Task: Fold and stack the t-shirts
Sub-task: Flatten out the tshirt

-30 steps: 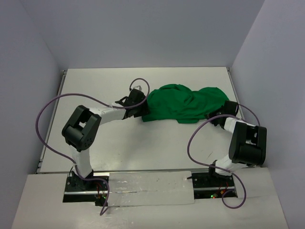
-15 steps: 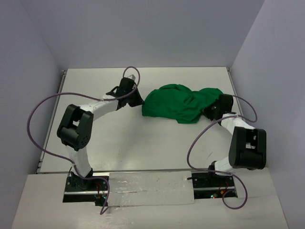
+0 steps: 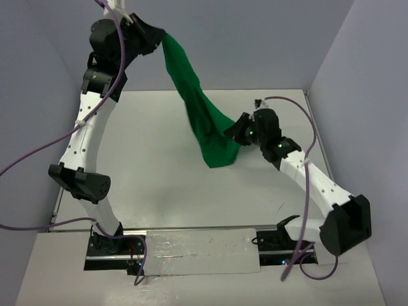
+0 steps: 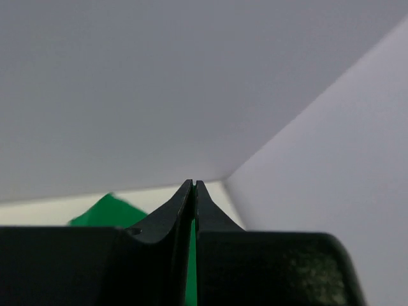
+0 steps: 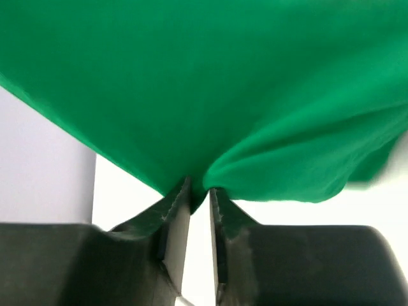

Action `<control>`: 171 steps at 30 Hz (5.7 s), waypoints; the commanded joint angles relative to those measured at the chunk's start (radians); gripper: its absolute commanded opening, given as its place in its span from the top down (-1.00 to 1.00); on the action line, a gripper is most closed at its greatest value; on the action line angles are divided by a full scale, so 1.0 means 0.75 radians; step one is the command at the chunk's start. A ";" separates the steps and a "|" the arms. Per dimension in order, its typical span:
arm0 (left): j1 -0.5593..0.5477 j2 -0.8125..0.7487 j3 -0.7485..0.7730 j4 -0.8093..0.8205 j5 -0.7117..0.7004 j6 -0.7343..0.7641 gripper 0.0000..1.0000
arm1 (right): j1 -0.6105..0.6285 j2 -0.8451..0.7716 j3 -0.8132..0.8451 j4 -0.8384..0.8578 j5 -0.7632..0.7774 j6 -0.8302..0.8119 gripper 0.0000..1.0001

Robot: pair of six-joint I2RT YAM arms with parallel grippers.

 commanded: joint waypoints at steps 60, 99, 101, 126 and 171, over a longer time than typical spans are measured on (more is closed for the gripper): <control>-0.684 -0.334 -1.942 0.258 -0.414 -0.602 -0.56 | -0.256 0.996 0.694 -0.359 0.477 -0.790 -1.00; -0.751 -0.609 -1.587 -0.416 -1.071 -0.821 0.79 | -0.272 0.939 0.646 -0.300 0.110 -0.904 0.82; -0.741 -0.626 -1.558 -0.438 -1.109 -0.783 0.79 | -0.272 0.839 0.596 -0.247 0.116 -0.856 0.82; -0.307 -0.888 -0.513 -0.199 -0.747 0.275 0.79 | -0.207 -0.469 0.922 -0.169 0.126 -0.488 0.82; -0.037 -0.377 -0.455 0.116 -0.677 0.363 0.79 | -0.207 -0.102 0.682 0.375 0.458 -0.479 0.82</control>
